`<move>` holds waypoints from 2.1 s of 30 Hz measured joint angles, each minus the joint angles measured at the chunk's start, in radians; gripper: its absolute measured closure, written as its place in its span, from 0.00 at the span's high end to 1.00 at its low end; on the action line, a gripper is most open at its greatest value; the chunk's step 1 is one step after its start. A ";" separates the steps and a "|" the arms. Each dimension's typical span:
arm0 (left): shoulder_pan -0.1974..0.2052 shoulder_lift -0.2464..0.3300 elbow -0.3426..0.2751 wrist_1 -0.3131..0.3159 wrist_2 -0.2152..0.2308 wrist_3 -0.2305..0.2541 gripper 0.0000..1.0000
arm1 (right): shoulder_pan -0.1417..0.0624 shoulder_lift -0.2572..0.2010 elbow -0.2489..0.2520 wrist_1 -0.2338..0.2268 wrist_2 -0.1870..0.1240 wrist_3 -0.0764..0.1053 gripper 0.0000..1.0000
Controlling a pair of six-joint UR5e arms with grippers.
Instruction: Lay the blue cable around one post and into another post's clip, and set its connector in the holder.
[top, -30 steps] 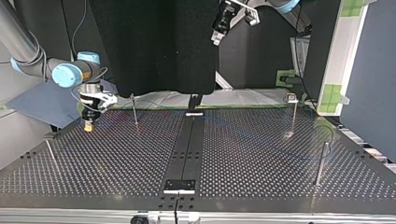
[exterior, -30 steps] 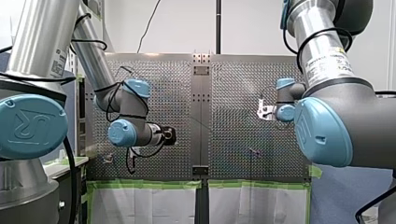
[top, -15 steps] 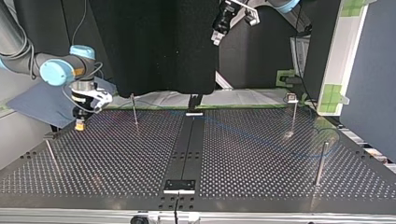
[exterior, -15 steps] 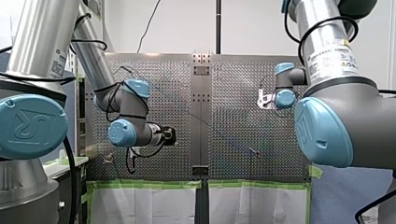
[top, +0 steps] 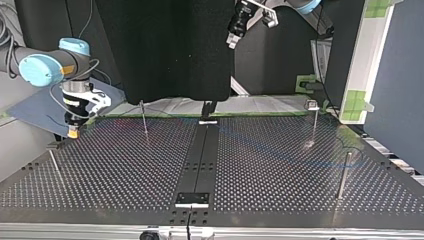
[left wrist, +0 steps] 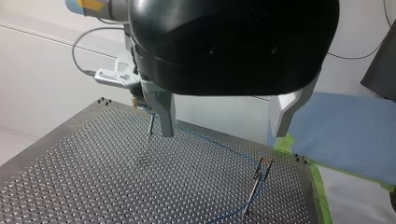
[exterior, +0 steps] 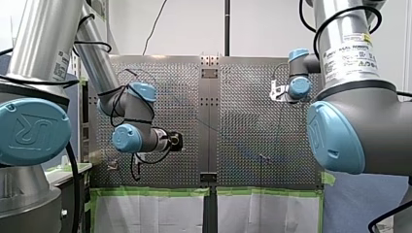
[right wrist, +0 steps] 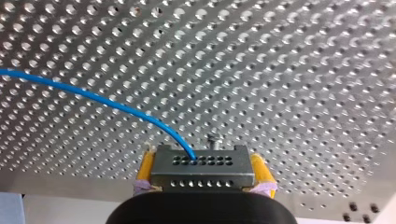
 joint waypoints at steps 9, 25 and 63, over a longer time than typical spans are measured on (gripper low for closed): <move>0.003 0.000 0.000 -0.002 0.000 0.000 1.00 | -0.009 -0.048 0.011 0.032 0.019 0.000 0.00; 0.015 0.000 0.000 -0.009 0.007 0.004 1.00 | -0.057 -0.047 0.012 0.009 0.053 -0.024 0.00; 0.026 0.000 0.012 -0.043 0.005 0.012 1.00 | -0.220 0.037 -0.058 -0.037 -0.264 -0.015 0.00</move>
